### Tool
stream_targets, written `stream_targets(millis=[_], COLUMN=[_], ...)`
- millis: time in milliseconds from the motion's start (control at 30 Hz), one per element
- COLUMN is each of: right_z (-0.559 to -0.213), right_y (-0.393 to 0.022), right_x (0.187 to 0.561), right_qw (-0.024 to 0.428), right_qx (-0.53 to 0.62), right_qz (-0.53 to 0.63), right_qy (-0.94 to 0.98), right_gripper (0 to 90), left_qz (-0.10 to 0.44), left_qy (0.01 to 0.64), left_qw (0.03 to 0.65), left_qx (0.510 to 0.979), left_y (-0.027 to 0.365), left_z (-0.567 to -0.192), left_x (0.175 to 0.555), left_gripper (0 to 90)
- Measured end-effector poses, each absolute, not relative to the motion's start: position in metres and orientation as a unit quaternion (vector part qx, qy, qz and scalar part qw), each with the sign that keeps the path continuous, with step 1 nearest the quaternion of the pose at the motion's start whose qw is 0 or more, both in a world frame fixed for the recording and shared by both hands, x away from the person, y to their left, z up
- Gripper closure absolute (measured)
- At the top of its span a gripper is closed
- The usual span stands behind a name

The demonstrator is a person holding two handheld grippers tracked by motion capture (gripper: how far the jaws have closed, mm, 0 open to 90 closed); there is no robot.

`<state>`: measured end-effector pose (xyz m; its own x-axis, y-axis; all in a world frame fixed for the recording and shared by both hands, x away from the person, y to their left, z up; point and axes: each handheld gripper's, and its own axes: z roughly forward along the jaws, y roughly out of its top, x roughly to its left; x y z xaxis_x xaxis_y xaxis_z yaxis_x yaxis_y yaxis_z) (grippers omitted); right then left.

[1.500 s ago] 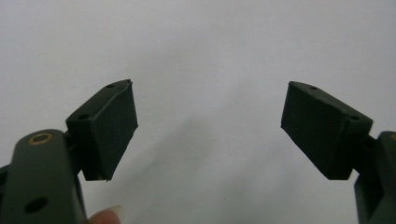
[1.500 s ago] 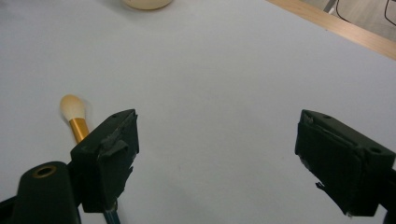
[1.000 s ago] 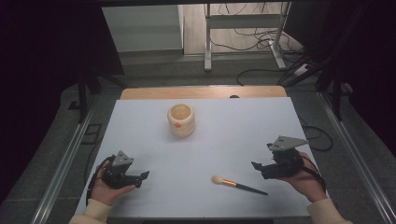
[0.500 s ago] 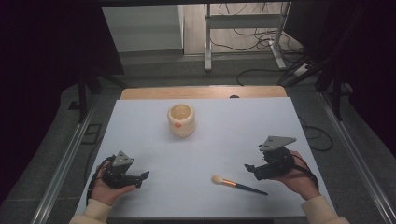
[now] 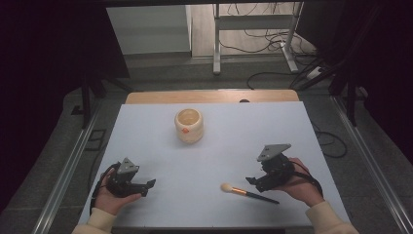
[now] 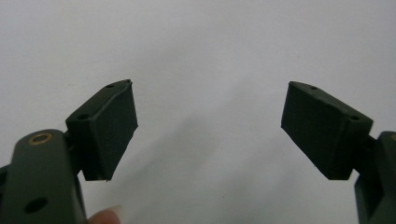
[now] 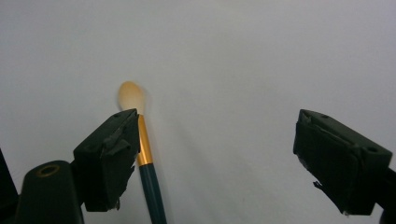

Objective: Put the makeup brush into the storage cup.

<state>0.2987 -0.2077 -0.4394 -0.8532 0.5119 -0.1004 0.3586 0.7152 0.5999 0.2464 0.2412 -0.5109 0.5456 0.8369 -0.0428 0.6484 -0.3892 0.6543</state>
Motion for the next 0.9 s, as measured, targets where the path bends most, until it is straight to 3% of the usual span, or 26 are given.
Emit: stream_targets(millis=[900], right_z=[-0.467], right_y=[-0.172], right_x=[0.292], right_qw=[0.097], right_qx=[0.191], right_qz=[0.221], right_qy=[0.951], right_gripper=[18.8], left_qz=[0.145], left_qy=[0.450], left_qw=[0.313], left_qx=[0.823], left_y=[0.241], left_z=[-0.512], left_x=[0.247], left_gripper=[19.0])
